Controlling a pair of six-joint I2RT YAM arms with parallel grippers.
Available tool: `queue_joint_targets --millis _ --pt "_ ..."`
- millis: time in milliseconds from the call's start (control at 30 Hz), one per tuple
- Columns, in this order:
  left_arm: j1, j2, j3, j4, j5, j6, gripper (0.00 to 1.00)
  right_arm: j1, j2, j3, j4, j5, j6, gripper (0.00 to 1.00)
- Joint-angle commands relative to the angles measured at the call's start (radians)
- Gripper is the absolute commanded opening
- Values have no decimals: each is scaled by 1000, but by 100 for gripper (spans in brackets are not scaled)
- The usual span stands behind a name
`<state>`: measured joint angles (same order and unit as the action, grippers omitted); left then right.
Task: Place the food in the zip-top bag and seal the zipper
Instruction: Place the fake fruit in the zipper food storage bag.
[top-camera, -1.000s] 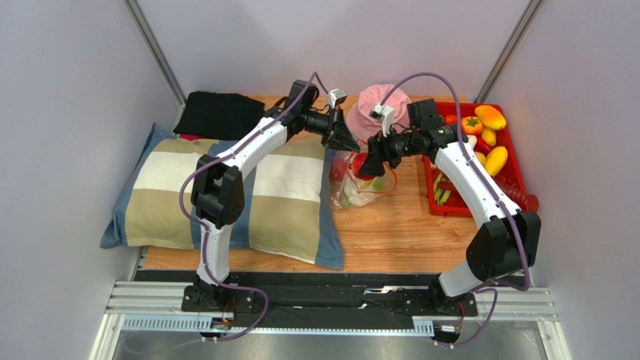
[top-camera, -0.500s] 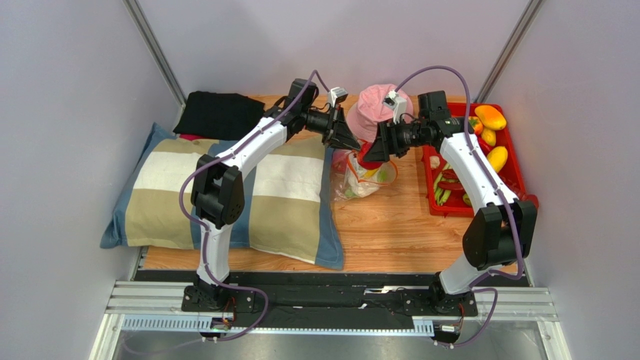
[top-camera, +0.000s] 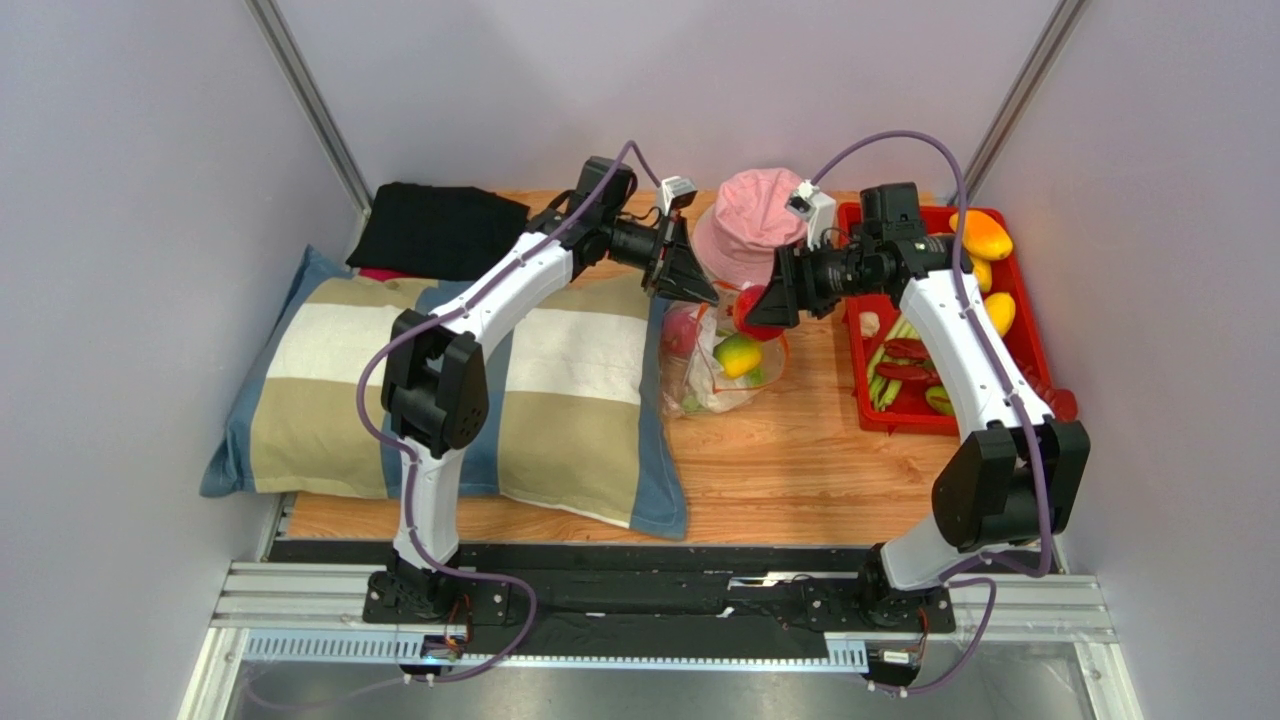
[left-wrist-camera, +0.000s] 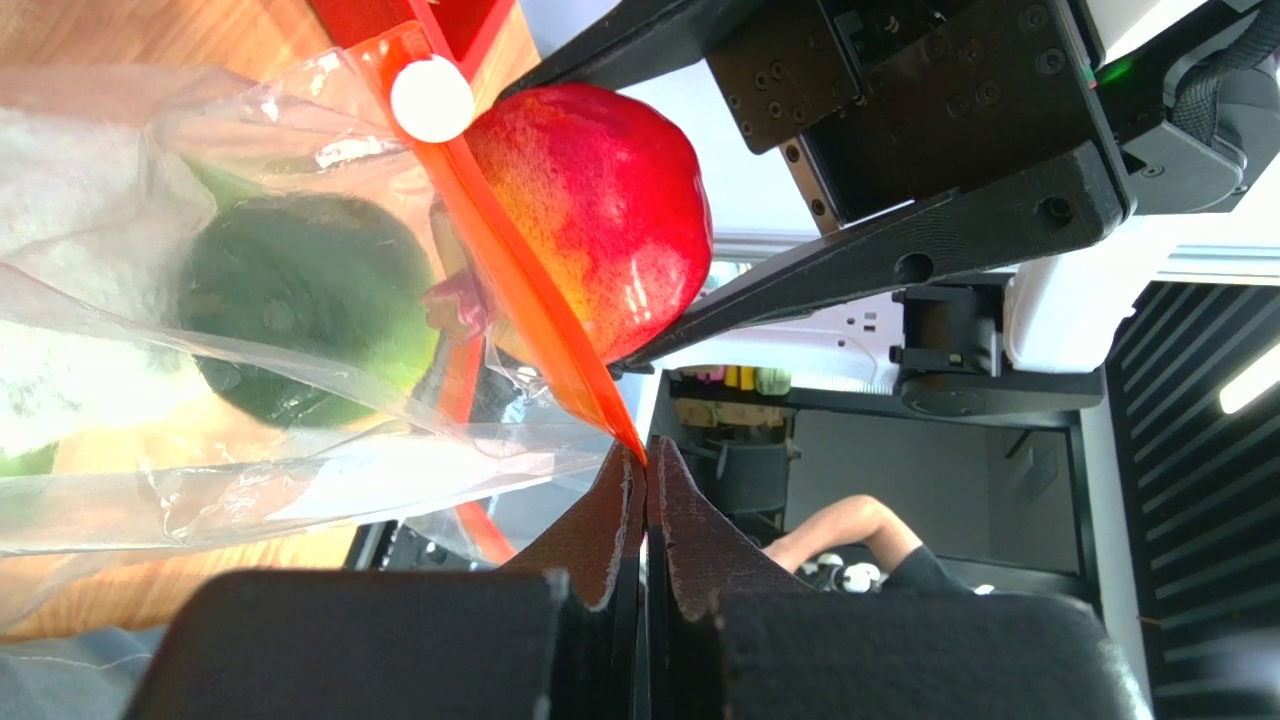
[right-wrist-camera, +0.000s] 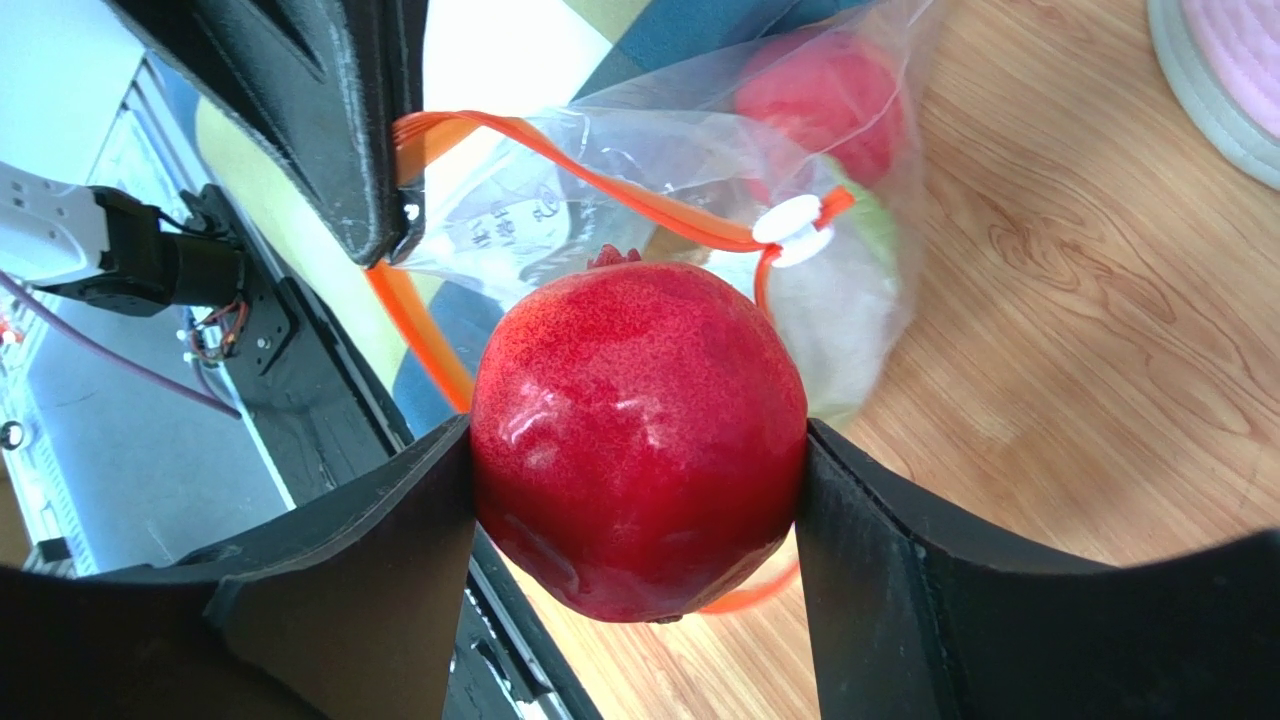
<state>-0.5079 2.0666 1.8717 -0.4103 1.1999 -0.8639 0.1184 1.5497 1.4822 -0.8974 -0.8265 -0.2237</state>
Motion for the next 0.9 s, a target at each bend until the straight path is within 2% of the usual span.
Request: queue_joint_targets --millis 0,67,300,400,433,567,600,633,700,733,867 --pt "5 -43 43 -13 49 13 0 4 -54 -16 61 44 50 22" --pt "0 -45 37 -9 46 8 0 20 -72 -36 158 56 95 22" --pt "-1 -40 21 77 55 -93 0 173 -99 -124 256 171 129 23" --pt "-1 -49 -14 154 67 -150 0 204 -115 -193 342 285 132 29" --pt "-1 -51 -19 165 70 -161 0 208 -123 -212 400 315 136 36" --pt "0 -57 -32 203 81 -188 0 213 -137 -289 505 408 153 53" --pt "0 -59 -32 203 79 -188 0 213 -138 -289 508 403 147 57" --pt "2 -59 -32 202 79 -190 0 211 -137 -281 488 397 144 67" --pt "5 -60 -34 192 73 -188 0 211 -145 -226 431 354 109 75" --pt "11 -63 -36 189 70 -188 0 213 -157 -199 340 313 89 78" --pt "22 -69 -32 157 56 -156 0 210 -226 -100 151 247 23 82"
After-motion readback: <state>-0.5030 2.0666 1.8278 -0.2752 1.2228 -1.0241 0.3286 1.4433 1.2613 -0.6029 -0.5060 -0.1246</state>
